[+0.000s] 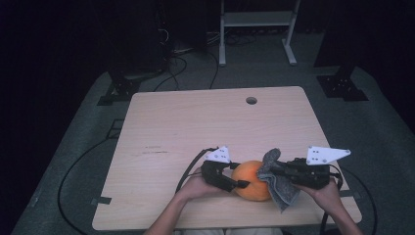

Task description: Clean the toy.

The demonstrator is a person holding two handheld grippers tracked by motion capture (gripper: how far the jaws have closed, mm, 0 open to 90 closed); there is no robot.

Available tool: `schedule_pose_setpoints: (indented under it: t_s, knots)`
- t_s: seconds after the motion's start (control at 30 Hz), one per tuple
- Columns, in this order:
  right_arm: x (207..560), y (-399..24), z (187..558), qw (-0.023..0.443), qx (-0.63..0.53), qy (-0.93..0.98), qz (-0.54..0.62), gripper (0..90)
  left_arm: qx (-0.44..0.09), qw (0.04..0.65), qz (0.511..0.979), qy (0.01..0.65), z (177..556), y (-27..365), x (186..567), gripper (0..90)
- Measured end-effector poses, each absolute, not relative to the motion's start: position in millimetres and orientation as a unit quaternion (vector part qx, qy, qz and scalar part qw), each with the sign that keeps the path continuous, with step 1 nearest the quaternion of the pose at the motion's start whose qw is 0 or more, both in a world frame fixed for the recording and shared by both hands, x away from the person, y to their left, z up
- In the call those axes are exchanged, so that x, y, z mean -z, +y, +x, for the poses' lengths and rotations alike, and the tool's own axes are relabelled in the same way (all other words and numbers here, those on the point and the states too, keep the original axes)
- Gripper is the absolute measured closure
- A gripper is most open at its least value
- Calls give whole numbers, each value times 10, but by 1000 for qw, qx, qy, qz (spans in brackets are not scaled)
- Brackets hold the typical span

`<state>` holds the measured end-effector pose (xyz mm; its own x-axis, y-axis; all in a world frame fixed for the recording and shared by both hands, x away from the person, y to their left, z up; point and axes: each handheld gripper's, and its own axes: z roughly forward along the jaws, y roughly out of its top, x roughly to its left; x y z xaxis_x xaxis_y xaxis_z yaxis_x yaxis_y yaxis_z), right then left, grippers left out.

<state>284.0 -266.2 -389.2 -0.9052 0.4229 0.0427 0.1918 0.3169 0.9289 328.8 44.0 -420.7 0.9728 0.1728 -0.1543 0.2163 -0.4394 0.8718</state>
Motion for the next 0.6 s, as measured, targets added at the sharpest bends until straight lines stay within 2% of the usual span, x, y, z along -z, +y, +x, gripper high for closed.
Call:
schedule_pose_setpoints:
  t_s: [0.1, 0.23, 0.43, 0.6]
  knots:
    - [3825, -2492, 2900, 113, -552, 806, 181, 793, -14, 503, 854, 130, 3251, 609, 4047, 349]
    - [3754, -2187, 3037, 116, -540, 816, 170, 793, -62, 455, 874, 156, 3229, 748, 4053, 349]
    - [3703, -1646, 3134, 106, -511, 842, 136, 793, -55, 454, 869, 188, 3217, 767, 4125, 340]
    - [3836, -1697, 3191, 103, -509, 842, 145, 793, -40, 466, 860, 205, 3240, 821, 4218, 323]
